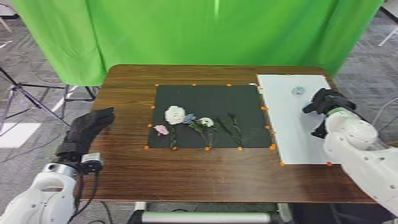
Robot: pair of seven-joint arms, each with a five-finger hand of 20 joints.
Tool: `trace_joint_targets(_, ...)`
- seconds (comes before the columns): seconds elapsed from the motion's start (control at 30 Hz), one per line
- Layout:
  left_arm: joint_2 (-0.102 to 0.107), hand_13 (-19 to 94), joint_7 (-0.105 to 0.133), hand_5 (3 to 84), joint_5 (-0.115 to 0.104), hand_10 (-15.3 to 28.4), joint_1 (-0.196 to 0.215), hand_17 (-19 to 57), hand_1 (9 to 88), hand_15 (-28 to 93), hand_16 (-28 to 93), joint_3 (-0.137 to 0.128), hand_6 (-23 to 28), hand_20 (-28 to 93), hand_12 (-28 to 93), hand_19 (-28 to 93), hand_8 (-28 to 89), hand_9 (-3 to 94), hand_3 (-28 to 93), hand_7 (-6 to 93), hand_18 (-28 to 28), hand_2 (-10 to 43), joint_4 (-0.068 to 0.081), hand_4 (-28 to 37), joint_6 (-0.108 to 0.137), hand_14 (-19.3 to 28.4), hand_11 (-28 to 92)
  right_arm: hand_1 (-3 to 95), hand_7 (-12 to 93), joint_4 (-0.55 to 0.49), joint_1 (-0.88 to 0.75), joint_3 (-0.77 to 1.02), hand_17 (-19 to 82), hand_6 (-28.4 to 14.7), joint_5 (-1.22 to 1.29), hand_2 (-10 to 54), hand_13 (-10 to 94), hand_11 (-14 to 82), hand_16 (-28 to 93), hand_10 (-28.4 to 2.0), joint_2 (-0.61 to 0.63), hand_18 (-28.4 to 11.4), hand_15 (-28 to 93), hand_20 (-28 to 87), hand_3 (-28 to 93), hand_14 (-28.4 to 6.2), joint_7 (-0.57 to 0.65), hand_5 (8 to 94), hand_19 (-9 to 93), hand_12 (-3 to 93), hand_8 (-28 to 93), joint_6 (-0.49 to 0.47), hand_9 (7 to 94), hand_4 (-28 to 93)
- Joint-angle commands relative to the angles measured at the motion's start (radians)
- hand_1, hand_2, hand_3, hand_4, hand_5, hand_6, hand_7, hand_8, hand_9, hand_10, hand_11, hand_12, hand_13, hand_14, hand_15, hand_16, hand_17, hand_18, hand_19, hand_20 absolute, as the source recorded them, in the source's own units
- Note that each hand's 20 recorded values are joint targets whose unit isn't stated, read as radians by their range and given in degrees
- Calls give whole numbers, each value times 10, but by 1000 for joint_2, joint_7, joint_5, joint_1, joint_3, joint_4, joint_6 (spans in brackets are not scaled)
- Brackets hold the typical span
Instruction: Arrange flowers
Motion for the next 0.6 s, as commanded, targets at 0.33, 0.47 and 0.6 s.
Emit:
trace_joint_targets(0.33, -7, 322, -19, 430, 3, 138, 15, 26, 202, 82, 9, -7, 50, 124, 108, 47, -64, 407, 649, 123, 108, 14, -9, -280, -11, 163, 182, 630, 229, -216, 197, -198, 616, 5, 29, -83, 853, 193, 276, -124, 47, -145, 701, 589, 517, -34, -115, 779, 932, 341, 64, 218, 855, -179)
trace_joint_targets(0.47, -8, 321, -21, 429, 5, 137, 0, 25, 202, 82, 9, 7, 49, 124, 109, 47, -64, 406, 650, 124, 109, 14, -3, -281, -19, 162, 182, 622, 226, -240, 309, -361, 616, 9, 82, -85, 849, 188, 282, -124, -4, -143, 702, 591, 527, -35, -189, 783, 932, 339, 62, 135, 857, -184)
trace_joint_targets(0.6, -7, 321, -26, 430, 9, 137, -24, 25, 201, 82, 10, 21, 49, 123, 109, 47, -64, 406, 649, 123, 109, 14, 7, -281, -38, 162, 182, 621, 223, -229, 355, -456, 615, 10, 102, -84, 847, 174, 284, -121, -64, -141, 702, 593, 527, -35, -237, 785, 932, 339, 60, 87, 856, -187)
